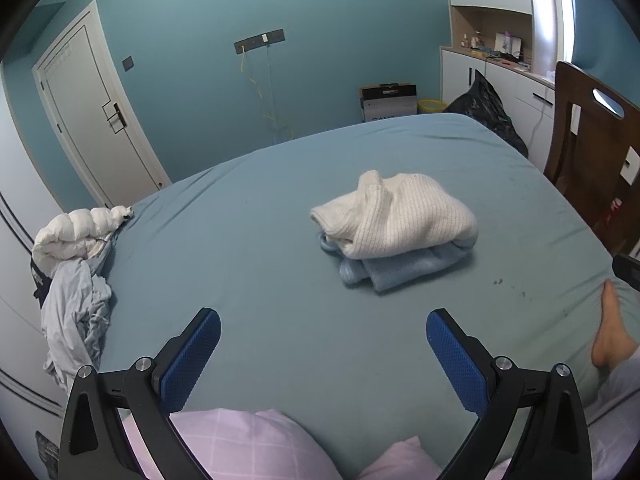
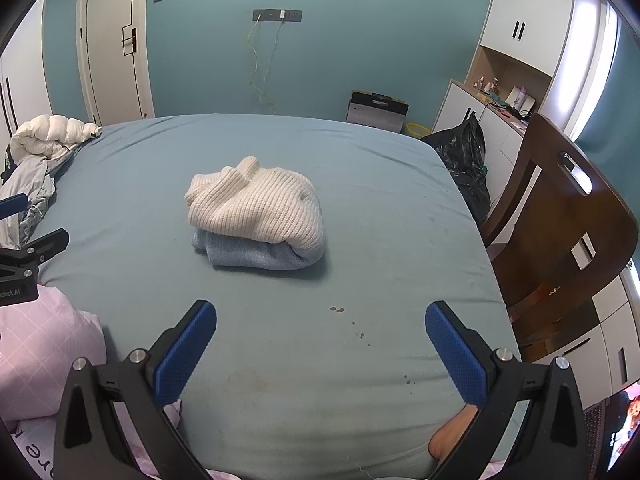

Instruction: Fold small clothes

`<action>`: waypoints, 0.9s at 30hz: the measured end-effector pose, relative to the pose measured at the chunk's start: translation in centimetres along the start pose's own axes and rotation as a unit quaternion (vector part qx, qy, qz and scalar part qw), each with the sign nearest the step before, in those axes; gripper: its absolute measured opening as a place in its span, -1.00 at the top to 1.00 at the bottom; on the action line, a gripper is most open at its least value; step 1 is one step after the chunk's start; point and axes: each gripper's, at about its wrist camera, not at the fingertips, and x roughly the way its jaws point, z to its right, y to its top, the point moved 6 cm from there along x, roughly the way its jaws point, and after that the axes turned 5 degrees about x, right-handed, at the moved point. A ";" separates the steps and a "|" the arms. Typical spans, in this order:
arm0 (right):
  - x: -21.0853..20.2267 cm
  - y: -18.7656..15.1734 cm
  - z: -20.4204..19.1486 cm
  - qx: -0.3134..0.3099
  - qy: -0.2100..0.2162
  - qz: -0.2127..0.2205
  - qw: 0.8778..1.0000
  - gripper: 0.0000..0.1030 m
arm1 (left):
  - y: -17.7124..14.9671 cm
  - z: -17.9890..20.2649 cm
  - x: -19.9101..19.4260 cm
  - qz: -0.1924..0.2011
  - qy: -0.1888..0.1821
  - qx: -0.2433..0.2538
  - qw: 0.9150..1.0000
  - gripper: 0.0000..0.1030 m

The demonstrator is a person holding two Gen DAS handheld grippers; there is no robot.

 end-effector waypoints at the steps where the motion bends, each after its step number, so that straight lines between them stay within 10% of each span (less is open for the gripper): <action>1: 0.0 0.0 0.0 0.000 0.000 -0.001 1.000 -0.98 | 0.0 0.0 0.0 0.000 0.000 0.000 1.000 -1.00; 27: 0.4 -0.4 -0.3 -0.005 0.004 -0.014 1.000 -0.98 | -0.1 0.1 -0.1 0.003 0.001 -0.003 1.000 -1.00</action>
